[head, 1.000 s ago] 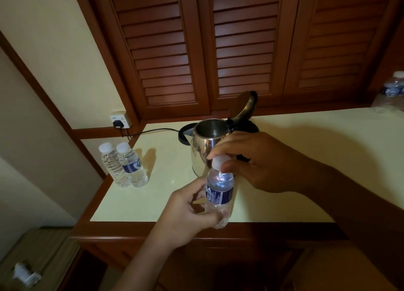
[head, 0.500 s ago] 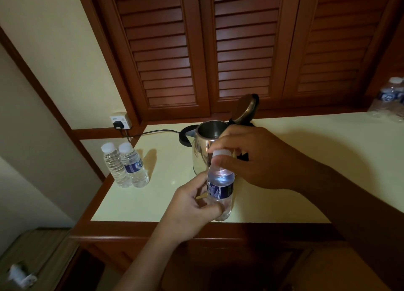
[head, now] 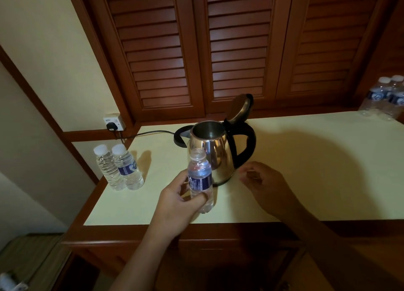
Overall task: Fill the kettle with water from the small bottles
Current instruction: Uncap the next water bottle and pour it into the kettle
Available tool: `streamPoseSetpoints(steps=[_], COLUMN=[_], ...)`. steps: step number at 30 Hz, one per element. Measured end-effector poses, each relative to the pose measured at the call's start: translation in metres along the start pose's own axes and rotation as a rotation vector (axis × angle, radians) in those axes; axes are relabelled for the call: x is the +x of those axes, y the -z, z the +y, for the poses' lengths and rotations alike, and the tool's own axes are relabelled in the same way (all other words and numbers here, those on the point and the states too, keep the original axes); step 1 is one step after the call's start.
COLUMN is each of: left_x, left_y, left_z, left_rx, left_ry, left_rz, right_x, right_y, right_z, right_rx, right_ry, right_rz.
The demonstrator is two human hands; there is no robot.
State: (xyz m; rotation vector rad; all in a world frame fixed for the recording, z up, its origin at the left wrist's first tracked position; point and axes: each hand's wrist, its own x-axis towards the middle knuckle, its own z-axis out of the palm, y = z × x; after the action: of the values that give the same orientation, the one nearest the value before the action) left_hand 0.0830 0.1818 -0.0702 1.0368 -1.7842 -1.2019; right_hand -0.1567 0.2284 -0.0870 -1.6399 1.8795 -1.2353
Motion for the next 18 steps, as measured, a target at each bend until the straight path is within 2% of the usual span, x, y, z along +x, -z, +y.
streamPoseSetpoints(steps=[4,7,9,15,18], left_x=[0.003,0.007,0.010,0.029,0.044], left_y=[0.001,0.006,0.010,0.032,0.049], left_z=[0.002,0.003,0.005,0.020,0.031], left_rx=[-0.001,0.024,0.051,0.149,0.278], left_ry=[-0.025,-0.047,-0.071,-0.090,-0.092], left_rz=[0.047,0.080,0.094,0.141,0.144], right_x=[-0.006,-0.010,-0.012,-0.013,-0.012], right_y=[-0.019,-0.027,-0.030,-0.031,-0.034], right_z=[0.028,0.044,0.049,0.048,0.047], right_rx=[-0.148,-0.306,-0.416,-0.573,-0.651], right_ry=[-0.024,0.092,0.105,0.059,-0.043], right_rz=[0.004,0.014,-0.015,-0.074,-0.137])
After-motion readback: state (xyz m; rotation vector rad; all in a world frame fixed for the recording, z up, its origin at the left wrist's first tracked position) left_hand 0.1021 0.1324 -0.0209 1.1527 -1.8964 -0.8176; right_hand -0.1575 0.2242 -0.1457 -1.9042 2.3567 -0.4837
